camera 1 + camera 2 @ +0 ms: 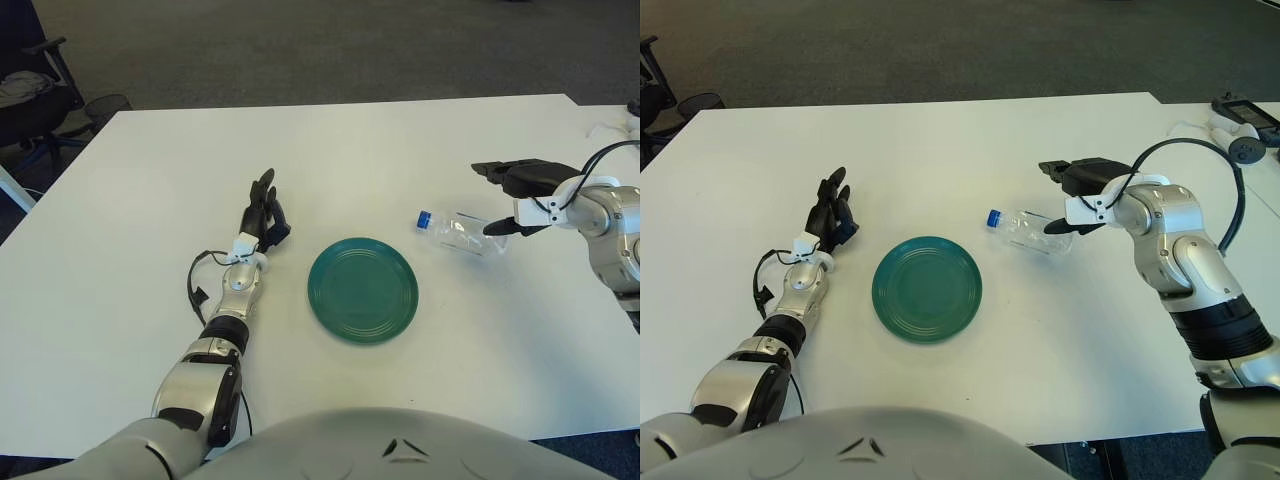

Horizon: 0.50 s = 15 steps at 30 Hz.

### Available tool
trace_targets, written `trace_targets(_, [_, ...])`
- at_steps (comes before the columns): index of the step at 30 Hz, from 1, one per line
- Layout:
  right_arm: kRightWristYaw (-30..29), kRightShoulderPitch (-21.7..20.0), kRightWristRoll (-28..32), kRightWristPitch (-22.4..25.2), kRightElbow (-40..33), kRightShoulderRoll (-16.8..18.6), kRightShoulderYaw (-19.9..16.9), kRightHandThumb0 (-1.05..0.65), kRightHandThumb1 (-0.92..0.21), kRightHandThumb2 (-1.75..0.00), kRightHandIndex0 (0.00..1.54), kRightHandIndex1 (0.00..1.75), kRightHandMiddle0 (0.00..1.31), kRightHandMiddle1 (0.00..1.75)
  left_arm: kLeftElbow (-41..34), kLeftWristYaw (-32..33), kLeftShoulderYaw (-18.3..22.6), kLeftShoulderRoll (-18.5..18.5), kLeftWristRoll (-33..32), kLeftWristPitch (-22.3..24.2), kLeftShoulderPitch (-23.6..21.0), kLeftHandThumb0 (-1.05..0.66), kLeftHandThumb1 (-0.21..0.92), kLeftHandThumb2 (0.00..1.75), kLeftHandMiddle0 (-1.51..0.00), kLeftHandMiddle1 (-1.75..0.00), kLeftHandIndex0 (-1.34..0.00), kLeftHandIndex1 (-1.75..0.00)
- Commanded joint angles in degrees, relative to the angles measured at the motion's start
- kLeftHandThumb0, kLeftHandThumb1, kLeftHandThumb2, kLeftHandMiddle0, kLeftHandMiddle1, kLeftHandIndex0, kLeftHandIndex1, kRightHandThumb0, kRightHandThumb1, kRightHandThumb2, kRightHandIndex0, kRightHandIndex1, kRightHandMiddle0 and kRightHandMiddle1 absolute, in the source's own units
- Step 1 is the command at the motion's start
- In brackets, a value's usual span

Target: Put the bottle into the plate.

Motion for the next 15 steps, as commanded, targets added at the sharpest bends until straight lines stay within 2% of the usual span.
trace_targets(1, [2.59,-0.87,1.00,-0.64,-1.79,-1.40,-0.15,-1.05,-0.92,-0.47,0.00,0.00,0.00,0.00,3.63,0.09,-0.38,-0.94,0.80,0.53,6.84,-0.86,0.92,1.05,-0.25,-0.01,0.00,-0.50])
trace_targets(9, [7.46,-2.04,-0.66,0.98,-3.04,-0.74,1.51,-1.05,-0.92,-0.48,0.00,0.00,0.00,0.00,3.88,0.30,-0.27,-1.28,0.63,1.25,6.45,-0.85,0.92,1.04,-0.25,-0.01,0.00,-0.50])
trace_targets(15, [7.88,-2.55,-1.82,1.89,-2.95,0.69,2.71,-1.05,-0.92,-0.46,0.00,0.00,0.00,0.00,4.26,0.20,-0.15,-1.75,0.36,1.28,6.12,-0.84,0.92,1.04,-0.26,-0.02,0.00,-0.50])
